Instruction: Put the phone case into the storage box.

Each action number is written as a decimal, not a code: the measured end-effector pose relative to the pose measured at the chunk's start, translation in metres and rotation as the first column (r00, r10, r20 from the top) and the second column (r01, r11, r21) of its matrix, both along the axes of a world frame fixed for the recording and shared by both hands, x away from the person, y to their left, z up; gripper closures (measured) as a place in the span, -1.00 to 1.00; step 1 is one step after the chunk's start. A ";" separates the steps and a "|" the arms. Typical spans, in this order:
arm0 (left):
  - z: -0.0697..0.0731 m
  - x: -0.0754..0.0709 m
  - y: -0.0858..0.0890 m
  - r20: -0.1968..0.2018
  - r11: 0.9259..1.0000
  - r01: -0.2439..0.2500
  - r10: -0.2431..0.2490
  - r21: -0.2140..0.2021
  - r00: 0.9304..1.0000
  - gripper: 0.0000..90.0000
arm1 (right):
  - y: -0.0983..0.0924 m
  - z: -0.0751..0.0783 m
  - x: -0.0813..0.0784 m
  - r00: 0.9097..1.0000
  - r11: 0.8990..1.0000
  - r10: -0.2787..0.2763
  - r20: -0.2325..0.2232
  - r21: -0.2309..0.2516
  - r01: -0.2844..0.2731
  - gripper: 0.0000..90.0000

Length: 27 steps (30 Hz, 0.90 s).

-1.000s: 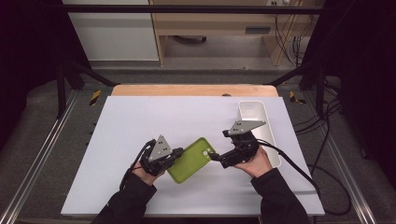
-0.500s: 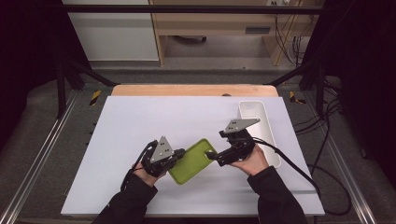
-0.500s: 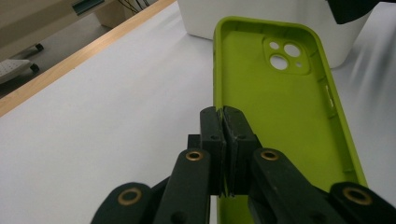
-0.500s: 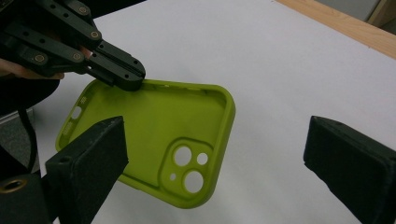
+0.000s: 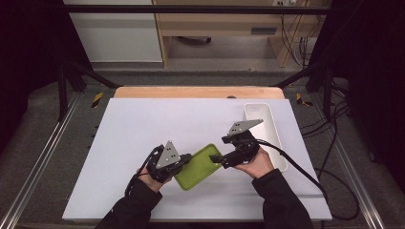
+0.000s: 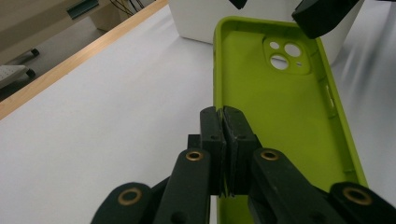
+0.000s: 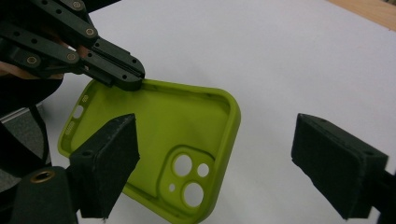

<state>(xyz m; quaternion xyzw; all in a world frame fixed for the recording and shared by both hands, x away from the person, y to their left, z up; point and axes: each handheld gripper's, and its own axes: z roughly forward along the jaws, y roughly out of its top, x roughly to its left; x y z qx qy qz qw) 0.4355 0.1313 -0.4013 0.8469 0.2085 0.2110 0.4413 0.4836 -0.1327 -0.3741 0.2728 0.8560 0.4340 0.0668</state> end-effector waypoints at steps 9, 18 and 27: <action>0.002 -0.002 -0.002 0.008 1.000 0.007 -0.007 -0.002 1.000 0.95 | 0.001 -0.002 0.003 0.999 1.000 0.007 -0.038 -0.005 -0.008 -0.49; 0.002 -0.004 -0.004 0.017 1.000 0.017 -0.017 0.004 1.000 0.95 | 0.001 -0.003 0.006 0.996 1.000 0.025 -0.089 0.000 -0.025 -0.30; 0.002 -0.005 -0.004 0.021 1.000 0.021 -0.022 0.003 1.000 0.95 | 0.001 -0.004 0.010 0.989 0.999 0.038 -0.141 -0.003 -0.039 -0.10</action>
